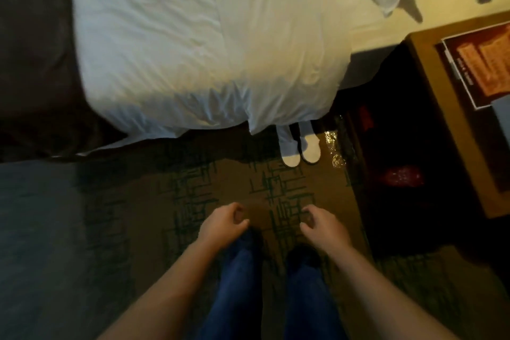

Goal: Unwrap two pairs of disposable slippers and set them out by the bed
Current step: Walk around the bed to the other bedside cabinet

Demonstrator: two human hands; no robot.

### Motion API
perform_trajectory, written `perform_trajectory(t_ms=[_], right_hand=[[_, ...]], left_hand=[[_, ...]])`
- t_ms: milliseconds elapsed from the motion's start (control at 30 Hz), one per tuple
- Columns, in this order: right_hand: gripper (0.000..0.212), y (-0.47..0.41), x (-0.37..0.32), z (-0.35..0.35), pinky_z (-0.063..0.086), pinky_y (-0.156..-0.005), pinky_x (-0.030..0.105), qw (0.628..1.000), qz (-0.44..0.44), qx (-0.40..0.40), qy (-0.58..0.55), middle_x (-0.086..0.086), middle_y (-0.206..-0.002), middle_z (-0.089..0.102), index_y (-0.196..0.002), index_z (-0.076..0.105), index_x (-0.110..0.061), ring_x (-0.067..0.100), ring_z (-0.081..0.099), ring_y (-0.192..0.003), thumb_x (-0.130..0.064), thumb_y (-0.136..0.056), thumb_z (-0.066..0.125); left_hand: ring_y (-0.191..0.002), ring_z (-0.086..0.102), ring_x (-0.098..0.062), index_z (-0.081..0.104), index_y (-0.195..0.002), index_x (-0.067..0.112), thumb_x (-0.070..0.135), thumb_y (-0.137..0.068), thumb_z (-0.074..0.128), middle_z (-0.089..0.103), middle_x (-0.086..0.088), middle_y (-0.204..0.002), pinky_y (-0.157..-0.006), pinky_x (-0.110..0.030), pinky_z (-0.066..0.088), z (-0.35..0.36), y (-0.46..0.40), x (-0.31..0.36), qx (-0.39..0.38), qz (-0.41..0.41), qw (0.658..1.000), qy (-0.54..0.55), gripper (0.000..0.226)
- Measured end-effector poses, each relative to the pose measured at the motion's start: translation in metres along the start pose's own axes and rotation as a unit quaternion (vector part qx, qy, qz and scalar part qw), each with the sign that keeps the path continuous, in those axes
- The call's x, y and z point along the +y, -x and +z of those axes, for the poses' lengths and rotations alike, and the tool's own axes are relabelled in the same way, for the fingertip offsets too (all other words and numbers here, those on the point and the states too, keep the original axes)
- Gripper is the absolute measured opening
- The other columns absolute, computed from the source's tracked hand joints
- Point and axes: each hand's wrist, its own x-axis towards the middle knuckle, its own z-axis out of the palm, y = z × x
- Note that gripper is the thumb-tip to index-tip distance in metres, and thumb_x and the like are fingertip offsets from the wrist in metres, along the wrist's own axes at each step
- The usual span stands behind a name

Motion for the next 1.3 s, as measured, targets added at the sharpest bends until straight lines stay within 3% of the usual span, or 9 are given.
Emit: perform_trajectory(t_ms=[67,233,467,633,800,900,1000,1167,1300], right_hand=[[0.042,0.026,-0.022,-0.006,0.052,-0.084,0.035,1.000,-0.013,0.000,-0.006,-0.004,-0.120,0.056,-0.127,0.046,-0.028,0.013,0.056,-0.104,-0.033,-0.087,0.056],[0.043,0.053,-0.071,-0.020,0.053,-0.087,0.039,0.997,-0.073,0.005,0.005,-0.001,-0.120,0.056,-0.129,0.045,-0.027,0.015,0.055,-0.106,-0.029,-0.087,0.056],[0.044,0.067,-0.105,0.001,0.055,-0.082,0.040,0.980,-0.147,-0.063,0.118,0.003,-0.117,0.059,-0.130,0.044,-0.022,0.017,0.058,-0.099,-0.028,-0.088,0.056],[0.046,0.076,-0.138,0.054,0.055,-0.079,0.034,0.948,-0.197,-0.127,0.214,0.004,-0.119,0.059,-0.131,0.043,-0.022,0.017,0.059,-0.096,-0.031,-0.088,0.055],[0.047,0.082,-0.195,0.112,0.052,-0.076,0.026,0.905,-0.256,-0.153,0.303,0.000,-0.119,0.061,-0.130,0.044,-0.024,0.013,0.060,-0.099,-0.030,-0.086,0.058],[0.046,0.083,-0.233,0.151,0.047,-0.067,0.020,0.879,-0.283,-0.152,0.353,-0.001,-0.118,0.061,-0.129,0.046,-0.024,0.010,0.060,-0.094,-0.029,-0.085,0.059],[0.043,0.082,-0.273,0.191,0.042,-0.057,0.014,0.861,-0.292,-0.149,0.388,-0.002,-0.112,0.061,-0.126,0.047,-0.024,0.006,0.054,-0.079,-0.030,-0.085,0.058],[0.038,0.091,-0.345,0.250,0.043,-0.057,0.022,0.856,-0.283,-0.175,0.397,0.000,-0.105,0.062,-0.122,0.049,-0.020,0.009,0.053,-0.074,-0.030,-0.086,0.053],[0.036,0.095,-0.410,0.292,0.048,-0.074,0.030,0.878,-0.267,-0.178,0.356,0.005,-0.113,0.062,-0.120,0.050,-0.019,0.017,0.057,-0.088,-0.029,-0.086,0.054]], left_hand=[[-0.093,0.060,-0.012,0.050,-0.125,0.024,0.041,-0.084,0.057,0.062,0.001,-0.110,-0.080,-0.033,0.055,-0.023,0.035,-0.004,0.009,-0.015,1.000,0.014,0.045],[-0.100,0.060,-0.017,0.049,-0.128,0.019,0.033,-0.087,0.056,0.063,-0.003,-0.113,-0.089,-0.040,0.053,-0.049,0.100,-0.022,0.074,-0.064,0.991,0.088,0.044],[-0.094,0.062,-0.015,0.053,-0.122,0.020,0.035,-0.084,0.059,0.066,0.001,-0.102,-0.087,-0.037,0.053,0.002,0.186,-0.077,0.171,-0.181,0.940,0.232,0.041],[-0.079,0.060,-0.011,0.059,-0.112,0.020,0.033,-0.079,0.062,0.059,0.013,-0.076,-0.074,-0.026,0.048,0.062,0.242,-0.129,0.219,-0.285,0.871,0.336,0.036],[-0.076,0.059,-0.012,0.060,-0.113,0.016,0.027,-0.079,0.065,0.059,0.010,-0.074,-0.070,-0.023,0.041,0.098,0.276,-0.181,0.272,-0.366,0.785,0.419,0.036],[-0.074,0.060,-0.015,0.060,-0.113,0.013,0.024,-0.080,0.065,0.062,0.003,-0.078,-0.069,-0.023,0.043,0.105,0.286,-0.217,0.275,-0.388,0.751,0.459,0.036],[-0.079,0.057,-0.013,0.061,-0.114,0.011,0.023,-0.081,0.065,0.061,0.003,-0.080,-0.072,-0.020,0.039,0.091,0.298,-0.267,0.273,-0.398,0.742,0.465,0.035],[-0.081,0.058,-0.015,0.062,-0.111,0.013,0.026,-0.081,0.064,0.061,0.000,-0.083,-0.073,-0.021,0.040,0.028,0.334,-0.370,0.274,-0.391,0.764,0.434,0.033],[-0.078,0.057,-0.015,0.062,-0.110,0.013,0.026,-0.081,0.064,0.060,0.002,-0.080,-0.072,-0.022,0.040,-0.041,0.346,-0.452,0.308,-0.381,0.765,0.418,0.031]])
